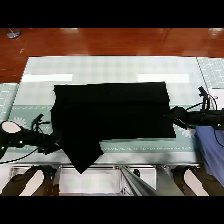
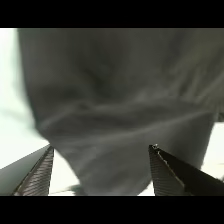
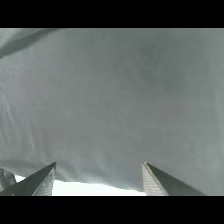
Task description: Fold the shirts.
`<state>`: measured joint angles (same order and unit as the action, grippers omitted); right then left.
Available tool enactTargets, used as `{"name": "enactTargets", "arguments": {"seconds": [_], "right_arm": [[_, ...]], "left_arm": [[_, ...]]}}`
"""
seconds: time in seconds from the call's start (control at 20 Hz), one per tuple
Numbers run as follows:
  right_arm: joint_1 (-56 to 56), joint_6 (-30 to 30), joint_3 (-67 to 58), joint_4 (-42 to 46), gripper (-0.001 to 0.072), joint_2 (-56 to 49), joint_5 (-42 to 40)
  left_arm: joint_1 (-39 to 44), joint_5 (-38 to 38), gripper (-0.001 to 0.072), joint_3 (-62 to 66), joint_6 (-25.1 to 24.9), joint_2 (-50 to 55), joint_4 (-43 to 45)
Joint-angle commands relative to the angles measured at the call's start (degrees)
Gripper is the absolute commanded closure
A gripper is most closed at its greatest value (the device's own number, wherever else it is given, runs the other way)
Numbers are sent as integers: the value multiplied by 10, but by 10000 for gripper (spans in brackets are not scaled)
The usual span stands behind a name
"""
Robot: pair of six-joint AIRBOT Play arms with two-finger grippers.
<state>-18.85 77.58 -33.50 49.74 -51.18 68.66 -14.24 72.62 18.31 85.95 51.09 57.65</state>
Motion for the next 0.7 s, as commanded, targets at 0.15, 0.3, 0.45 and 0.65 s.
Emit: {"name": "enactTargets", "arguments": {"seconds": [0.15,0.3,0.45,0.65], "right_arm": [[-76,57,-6,152,92,2,3],[-112,120,6,243,93,1,46],[-92,114,50,193,93,-23,55],[-24,100,52,160,92,-87,20]], "left_arm": [[104,-62,682,-8,-6,14,-34],[103,-62,681,-8,-31,13,-62],[103,-62,681,-8,-35,13,-63],[103,-61,681,-8,-34,13,-63]]}}
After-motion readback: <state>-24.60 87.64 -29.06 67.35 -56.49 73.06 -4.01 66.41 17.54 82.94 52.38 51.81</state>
